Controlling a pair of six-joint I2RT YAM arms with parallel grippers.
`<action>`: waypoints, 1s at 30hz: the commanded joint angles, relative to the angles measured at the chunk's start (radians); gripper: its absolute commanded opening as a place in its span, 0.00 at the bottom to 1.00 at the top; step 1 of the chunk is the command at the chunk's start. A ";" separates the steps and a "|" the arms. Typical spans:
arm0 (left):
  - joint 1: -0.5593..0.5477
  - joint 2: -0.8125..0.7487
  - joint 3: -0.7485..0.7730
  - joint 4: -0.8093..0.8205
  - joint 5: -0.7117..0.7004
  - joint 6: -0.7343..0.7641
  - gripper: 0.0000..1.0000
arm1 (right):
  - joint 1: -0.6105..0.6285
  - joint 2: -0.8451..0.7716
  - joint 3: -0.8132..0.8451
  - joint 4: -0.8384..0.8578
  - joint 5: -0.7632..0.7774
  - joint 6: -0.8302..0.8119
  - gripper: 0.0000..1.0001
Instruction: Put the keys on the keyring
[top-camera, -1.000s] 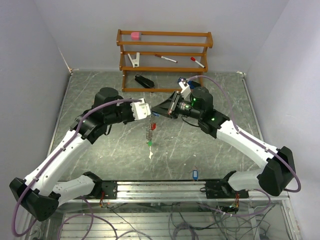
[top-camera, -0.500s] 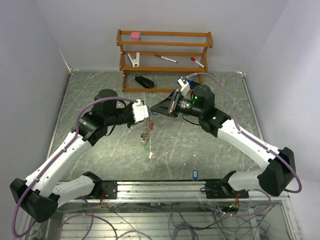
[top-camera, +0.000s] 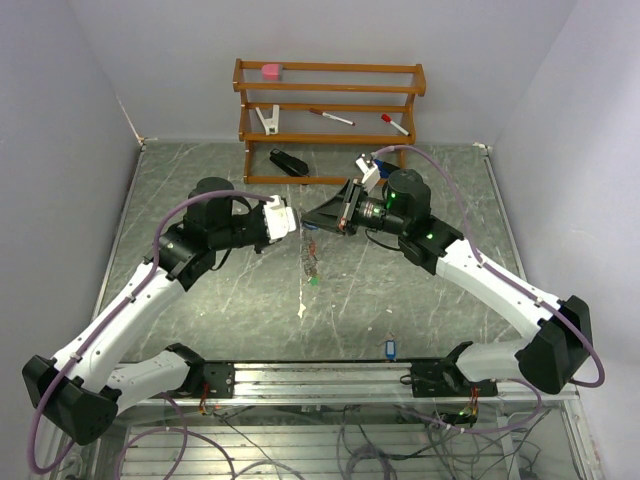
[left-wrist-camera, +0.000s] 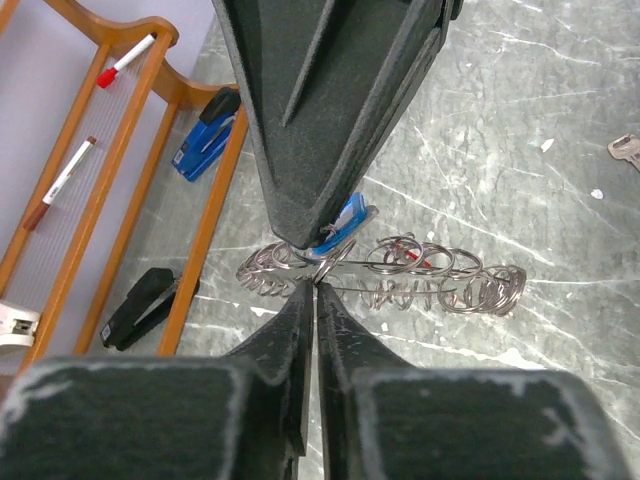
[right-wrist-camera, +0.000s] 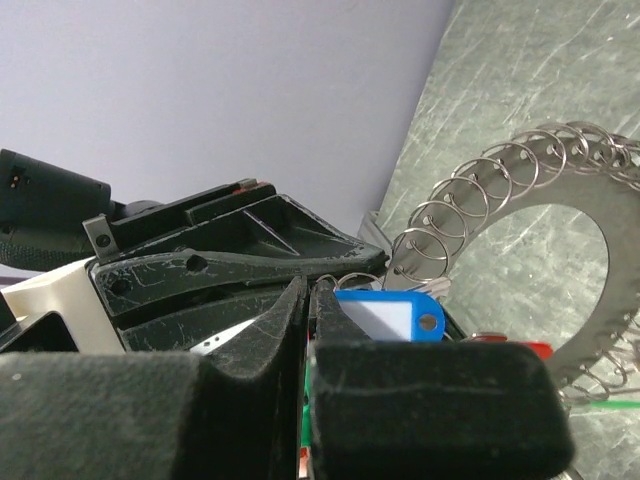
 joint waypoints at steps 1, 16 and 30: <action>0.012 0.002 -0.005 0.037 0.042 -0.009 0.08 | -0.004 -0.040 0.037 0.024 -0.014 -0.009 0.00; 0.014 0.009 0.033 0.003 0.094 -0.018 0.07 | -0.003 -0.039 0.019 0.026 -0.018 -0.013 0.00; 0.018 0.002 0.057 -0.065 0.138 0.020 0.18 | -0.004 -0.040 0.004 0.021 -0.023 -0.018 0.00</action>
